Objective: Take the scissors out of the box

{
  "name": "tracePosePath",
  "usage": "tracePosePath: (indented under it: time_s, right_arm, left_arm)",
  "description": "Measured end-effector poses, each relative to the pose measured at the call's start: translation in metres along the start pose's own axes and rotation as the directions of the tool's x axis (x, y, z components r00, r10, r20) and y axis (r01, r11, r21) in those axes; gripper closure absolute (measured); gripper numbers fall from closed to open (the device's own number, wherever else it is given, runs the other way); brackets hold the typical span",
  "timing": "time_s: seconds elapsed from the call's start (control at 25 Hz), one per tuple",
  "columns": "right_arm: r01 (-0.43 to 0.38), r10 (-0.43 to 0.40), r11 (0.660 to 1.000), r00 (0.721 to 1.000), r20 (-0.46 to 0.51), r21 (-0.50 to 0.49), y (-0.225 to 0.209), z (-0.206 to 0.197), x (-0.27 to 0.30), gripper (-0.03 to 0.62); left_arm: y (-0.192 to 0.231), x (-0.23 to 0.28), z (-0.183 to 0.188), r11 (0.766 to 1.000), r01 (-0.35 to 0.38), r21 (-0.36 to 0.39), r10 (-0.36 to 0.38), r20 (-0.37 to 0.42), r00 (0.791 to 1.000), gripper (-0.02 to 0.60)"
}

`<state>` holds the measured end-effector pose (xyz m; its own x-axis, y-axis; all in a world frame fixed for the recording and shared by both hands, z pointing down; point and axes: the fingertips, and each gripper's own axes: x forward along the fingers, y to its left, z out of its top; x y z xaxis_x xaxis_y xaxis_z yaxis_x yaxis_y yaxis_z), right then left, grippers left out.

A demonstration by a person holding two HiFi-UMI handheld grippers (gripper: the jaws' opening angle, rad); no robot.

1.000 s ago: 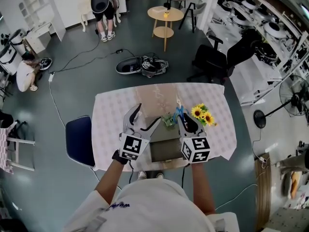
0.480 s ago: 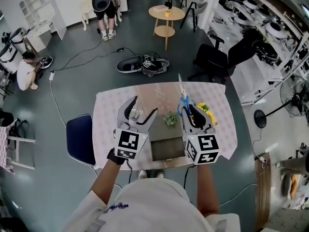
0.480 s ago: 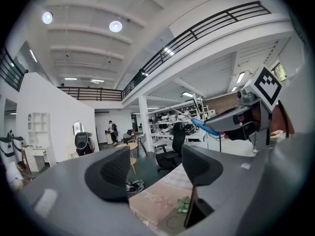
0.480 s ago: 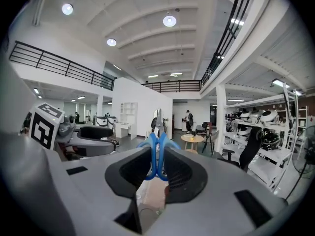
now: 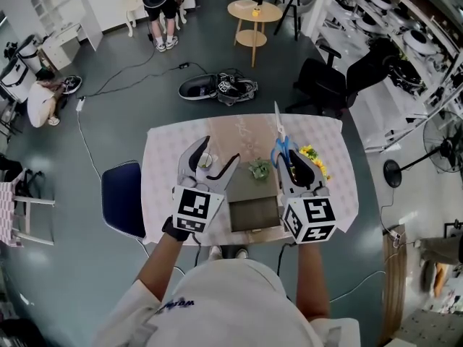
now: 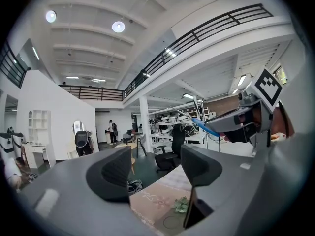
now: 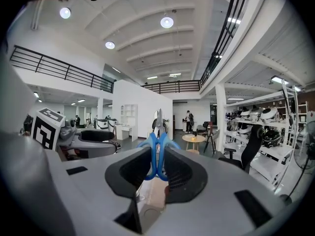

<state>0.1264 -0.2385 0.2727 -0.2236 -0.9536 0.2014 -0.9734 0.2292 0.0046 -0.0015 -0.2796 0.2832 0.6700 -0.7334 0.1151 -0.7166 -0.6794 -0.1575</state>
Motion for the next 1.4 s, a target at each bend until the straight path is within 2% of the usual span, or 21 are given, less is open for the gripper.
tracePosePath:
  time_s: [0.16, 0.28, 0.6, 0.8, 1.4]
  right_arm:
    - [-0.004, 0.004, 1.000, 1.000, 0.003, 0.003, 0.004, -0.003, -0.002, 0.507]
    - [-0.007, 0.007, 1.000, 1.000, 0.003, 0.009, 0.006, -0.002, -0.003, 0.507]
    - [-0.013, 0.013, 1.000, 1.000, 0.003, 0.008, 0.010, -0.006, -0.006, 0.507]
    - [-0.012, 0.012, 1.000, 1.000, 0.000, 0.004, 0.010, -0.005, -0.008, 0.507]
    - [-0.017, 0.017, 1.000, 1.000, 0.002, 0.000, 0.007, -0.007, -0.011, 0.507]
  left_arm:
    - [-0.004, -0.003, -0.002, 1.000, 0.011, -0.003, -0.011, 0.009, 1.000, 0.287]
    - [-0.007, -0.006, 0.000, 1.000, 0.028, -0.001, -0.028, 0.017, 0.999, 0.381]
    - [-0.015, -0.008, -0.001, 0.999, 0.049, -0.005, -0.049, 0.037, 0.998, 0.484]
    - [-0.017, -0.009, 0.002, 0.998, 0.053, -0.017, -0.052, 0.049, 0.997, 0.574]
    - [-0.027, -0.007, 0.000, 0.998, 0.070, -0.003, -0.070, 0.031, 0.997, 0.578]
